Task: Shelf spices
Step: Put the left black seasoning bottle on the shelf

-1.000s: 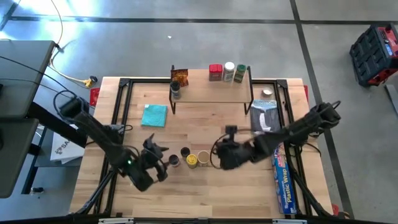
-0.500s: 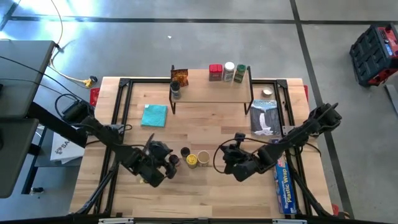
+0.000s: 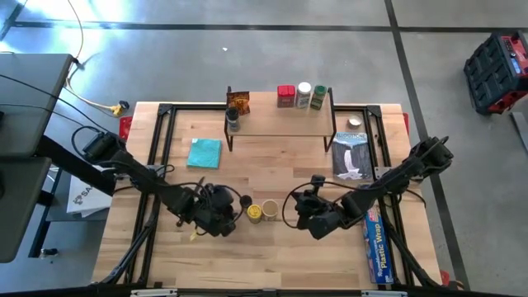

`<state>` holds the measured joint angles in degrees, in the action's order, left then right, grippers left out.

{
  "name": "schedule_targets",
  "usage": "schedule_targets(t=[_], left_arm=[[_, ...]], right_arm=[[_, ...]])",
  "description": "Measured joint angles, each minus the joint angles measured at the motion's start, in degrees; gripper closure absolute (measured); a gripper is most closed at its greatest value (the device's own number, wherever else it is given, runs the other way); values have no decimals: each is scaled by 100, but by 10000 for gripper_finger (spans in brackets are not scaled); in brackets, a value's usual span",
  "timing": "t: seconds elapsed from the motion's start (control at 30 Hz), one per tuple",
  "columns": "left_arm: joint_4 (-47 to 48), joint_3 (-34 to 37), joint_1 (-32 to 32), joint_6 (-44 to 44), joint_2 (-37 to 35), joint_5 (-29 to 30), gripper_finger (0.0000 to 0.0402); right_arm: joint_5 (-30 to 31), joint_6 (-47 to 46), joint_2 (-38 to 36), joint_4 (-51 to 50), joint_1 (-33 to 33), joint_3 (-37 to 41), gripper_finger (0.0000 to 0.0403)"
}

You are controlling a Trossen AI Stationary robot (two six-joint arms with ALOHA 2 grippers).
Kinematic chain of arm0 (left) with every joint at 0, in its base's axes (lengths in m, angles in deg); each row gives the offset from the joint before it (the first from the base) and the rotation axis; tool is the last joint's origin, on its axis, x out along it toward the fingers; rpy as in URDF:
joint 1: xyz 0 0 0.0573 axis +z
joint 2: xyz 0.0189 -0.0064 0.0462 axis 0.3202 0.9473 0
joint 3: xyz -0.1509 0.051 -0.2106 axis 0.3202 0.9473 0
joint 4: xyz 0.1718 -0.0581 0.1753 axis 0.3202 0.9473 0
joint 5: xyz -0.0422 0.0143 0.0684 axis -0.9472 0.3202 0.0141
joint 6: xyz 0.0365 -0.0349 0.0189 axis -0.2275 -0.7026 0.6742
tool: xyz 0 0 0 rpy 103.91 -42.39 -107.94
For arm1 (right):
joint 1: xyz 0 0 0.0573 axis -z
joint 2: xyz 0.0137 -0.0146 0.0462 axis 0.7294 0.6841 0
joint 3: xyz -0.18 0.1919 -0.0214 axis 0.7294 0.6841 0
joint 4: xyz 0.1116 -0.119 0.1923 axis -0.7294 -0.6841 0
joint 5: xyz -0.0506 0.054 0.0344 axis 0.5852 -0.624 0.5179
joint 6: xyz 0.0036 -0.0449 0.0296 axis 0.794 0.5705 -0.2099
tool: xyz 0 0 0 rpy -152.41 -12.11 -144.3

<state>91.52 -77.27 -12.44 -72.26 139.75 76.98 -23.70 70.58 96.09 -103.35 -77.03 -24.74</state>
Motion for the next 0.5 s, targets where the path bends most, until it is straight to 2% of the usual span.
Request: schedule_targets(t=[0.3,0.5], left_arm=[[1633,-775,-2,723,2,-500,196],[2166,-1033,0,1406,-2,-490,200]], right_arm=[[0,-79,-1,0,4,0,403],[1,-103,-2,0,4,0,403]])
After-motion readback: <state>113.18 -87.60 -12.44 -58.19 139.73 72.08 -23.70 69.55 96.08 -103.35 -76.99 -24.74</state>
